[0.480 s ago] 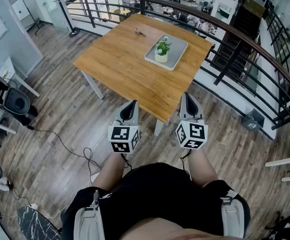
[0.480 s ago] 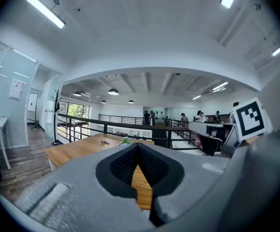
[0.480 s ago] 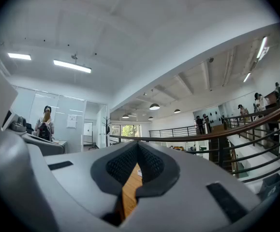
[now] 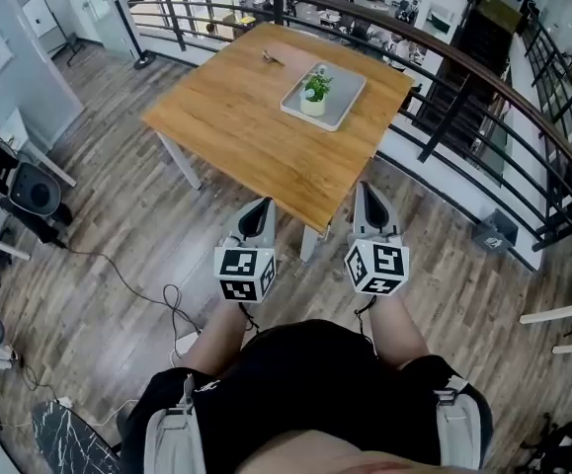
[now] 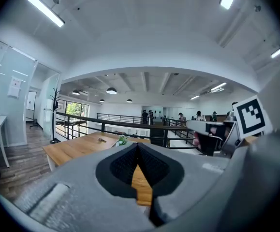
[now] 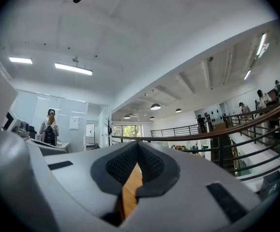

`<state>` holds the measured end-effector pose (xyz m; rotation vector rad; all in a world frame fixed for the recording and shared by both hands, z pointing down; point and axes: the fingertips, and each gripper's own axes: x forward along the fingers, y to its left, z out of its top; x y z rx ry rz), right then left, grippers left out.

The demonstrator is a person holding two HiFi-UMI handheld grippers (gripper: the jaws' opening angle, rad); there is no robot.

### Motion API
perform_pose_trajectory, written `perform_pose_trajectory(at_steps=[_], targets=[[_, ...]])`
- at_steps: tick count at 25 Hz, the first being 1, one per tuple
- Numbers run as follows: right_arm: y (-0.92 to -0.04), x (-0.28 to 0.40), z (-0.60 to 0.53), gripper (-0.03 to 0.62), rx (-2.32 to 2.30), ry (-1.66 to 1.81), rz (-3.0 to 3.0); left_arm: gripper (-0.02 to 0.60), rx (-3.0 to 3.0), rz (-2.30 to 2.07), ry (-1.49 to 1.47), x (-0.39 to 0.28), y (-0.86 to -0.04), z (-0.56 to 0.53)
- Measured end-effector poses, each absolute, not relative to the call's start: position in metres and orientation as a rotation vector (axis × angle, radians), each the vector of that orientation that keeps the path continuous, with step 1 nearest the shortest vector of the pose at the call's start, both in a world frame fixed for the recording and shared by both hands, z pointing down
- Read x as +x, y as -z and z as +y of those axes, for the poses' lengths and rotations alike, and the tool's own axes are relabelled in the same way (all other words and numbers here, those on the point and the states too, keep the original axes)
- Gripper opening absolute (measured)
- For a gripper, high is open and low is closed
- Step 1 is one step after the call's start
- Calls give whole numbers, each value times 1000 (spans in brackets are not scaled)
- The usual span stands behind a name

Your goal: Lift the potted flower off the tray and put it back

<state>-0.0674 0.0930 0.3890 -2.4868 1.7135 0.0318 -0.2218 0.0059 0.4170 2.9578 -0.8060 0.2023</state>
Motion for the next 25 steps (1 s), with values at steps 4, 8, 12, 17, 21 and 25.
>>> perform_pose_trajectory(at_steps=[4, 8, 12, 17, 21, 25], targets=[[-389, -78, 106, -3, -2507, -23, 1709, 12, 2959, -781, -197, -229, -417, 19], [-392, -90, 116, -3, -2527, -20, 1704, 12, 2956, -757, -194, -238, -420, 27], [-396, -95, 127, -3, -2569, -19, 1658, 12, 2962, -716, -187, -247, -424, 34], [-400, -104, 145, -3, -2607, -41, 1600, 12, 2959, -684, -186, -266, -440, 42], [-404, -109, 151, -3, -2631, -29, 1586, 12, 2954, -668, -196, -274, -447, 44], [-403, -109, 145, -3, -2627, -30, 1571, 12, 2960, -672, -189, -277, -445, 34]])
